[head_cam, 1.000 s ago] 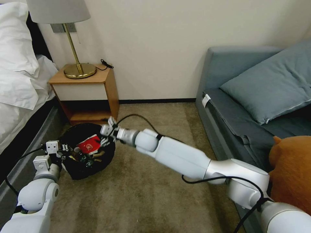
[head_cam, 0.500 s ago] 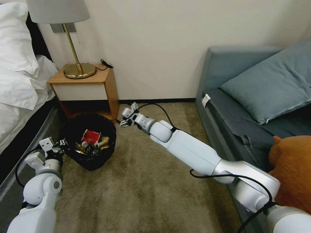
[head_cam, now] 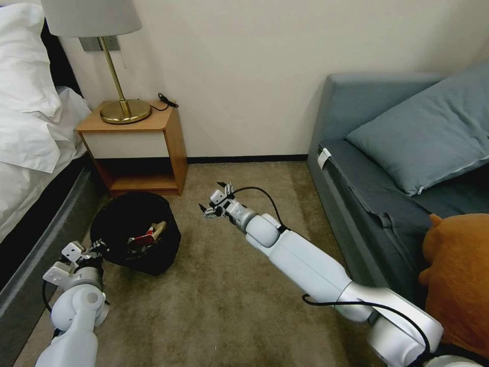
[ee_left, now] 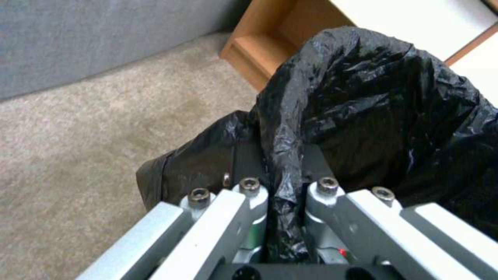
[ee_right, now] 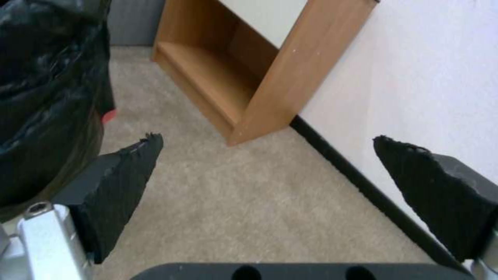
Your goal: Pick up the trash bin, then pick up the garbage on the floor and place it into the trash bin.
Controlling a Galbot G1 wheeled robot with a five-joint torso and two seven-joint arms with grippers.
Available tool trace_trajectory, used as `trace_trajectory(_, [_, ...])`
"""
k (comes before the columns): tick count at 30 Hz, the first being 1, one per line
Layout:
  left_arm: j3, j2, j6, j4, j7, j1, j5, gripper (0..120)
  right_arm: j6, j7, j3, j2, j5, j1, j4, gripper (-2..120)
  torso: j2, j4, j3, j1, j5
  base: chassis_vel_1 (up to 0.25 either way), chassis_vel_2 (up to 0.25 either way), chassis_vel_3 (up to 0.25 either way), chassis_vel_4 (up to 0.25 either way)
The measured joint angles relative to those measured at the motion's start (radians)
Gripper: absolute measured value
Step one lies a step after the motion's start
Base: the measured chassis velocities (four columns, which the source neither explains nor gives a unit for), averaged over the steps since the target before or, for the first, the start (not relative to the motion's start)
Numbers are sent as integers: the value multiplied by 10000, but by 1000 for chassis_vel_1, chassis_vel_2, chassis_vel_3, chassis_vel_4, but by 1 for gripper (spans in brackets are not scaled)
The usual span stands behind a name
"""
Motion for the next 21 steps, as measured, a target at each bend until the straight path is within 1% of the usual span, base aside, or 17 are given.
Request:
trace_trajectory(5, [109,40,0,129,56,-1,-90,4,63,-21,52,-96,-57,-225,91,100,1,-3,0,0,0,0,0,0,0])
trace_trajectory(12, [154,43,128,134,41,35,-117,4,137,-80,117,-138,-97,-413,167,100,0,-2,0,0,0,0,0,0,0])
trace_trajectory(15, [150,108,202,59,32,118,-113,22,138,-101,126,-140,-101,-459,200,100,1,-2,0,-1,1,0,0,0,0])
trace_trajectory(16, [150,108,202,59,32,118,-113,22,138,-101,126,-140,-101,-459,200,100,1,-2,0,-1,1,0,0,0,0])
trace_trajectory(17, [144,124,222,39,31,131,-110,26,138,-105,126,-134,-101,-459,200,100,1,0,0,0,0,0,0,0,0])
trace_trajectory(18, [144,124,222,39,31,131,-110,26,138,-105,126,-134,-101,-459,200,100,1,0,0,0,0,0,0,0,0])
trace_trajectory(20, [130,171,253,25,30,142,-96,39,137,-109,116,-117,-102,-461,195,100,2,-1,0,0,1,0,0,0,0])
trace_trajectory(21, [130,171,253,25,30,142,-96,39,137,-109,116,-117,-102,-461,195,100,2,-1,0,0,1,0,0,0,0])
